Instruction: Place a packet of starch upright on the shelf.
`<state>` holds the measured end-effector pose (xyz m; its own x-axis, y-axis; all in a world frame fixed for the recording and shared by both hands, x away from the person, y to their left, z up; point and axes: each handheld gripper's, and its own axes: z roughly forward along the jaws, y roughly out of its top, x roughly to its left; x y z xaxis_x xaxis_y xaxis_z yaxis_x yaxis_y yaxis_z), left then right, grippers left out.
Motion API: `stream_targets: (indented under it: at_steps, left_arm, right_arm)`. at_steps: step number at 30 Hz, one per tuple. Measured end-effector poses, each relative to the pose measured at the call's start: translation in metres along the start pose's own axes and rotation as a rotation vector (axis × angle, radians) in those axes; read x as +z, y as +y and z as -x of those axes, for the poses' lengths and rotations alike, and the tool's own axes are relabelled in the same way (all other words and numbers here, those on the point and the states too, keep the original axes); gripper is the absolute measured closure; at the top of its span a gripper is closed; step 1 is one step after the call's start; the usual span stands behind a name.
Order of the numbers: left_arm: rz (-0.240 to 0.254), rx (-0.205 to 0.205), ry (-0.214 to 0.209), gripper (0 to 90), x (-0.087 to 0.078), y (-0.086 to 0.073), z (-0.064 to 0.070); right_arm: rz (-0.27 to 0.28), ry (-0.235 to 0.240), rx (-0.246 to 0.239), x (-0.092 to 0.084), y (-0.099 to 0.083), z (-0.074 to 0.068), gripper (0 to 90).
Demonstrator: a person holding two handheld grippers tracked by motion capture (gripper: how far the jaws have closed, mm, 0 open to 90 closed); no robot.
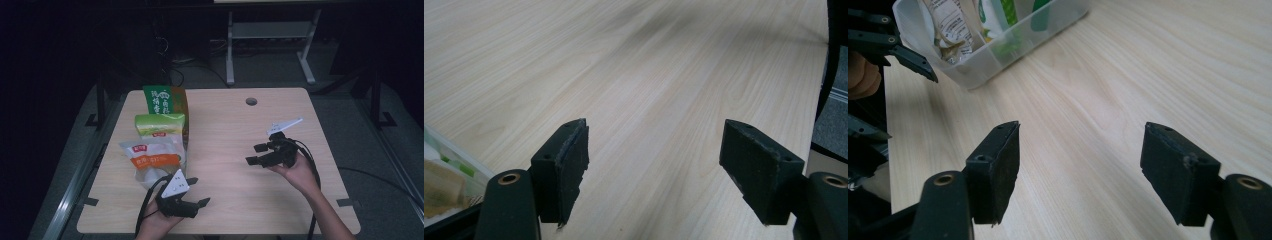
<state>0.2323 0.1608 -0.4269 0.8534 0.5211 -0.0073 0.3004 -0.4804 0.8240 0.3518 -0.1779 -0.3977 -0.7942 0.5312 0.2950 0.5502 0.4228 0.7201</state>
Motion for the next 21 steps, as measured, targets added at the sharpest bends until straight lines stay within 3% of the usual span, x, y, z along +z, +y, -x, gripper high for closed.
stream_targets:
  at_steps: [13,21]
  left_arm:
    - [-0.001,-0.001,0.002,27.5,0.0,0.0,0.0]
    - [-0.005,0.0,0.001,27.5,0.0,0.0,0.0]
  right_arm:
    - [-0.007,-0.021,0.027,-0.015,-0.031,-0.001,31.5]
    - [-0.006,-0.025,0.042,-0.018,-0.06,-0.005,30.6]
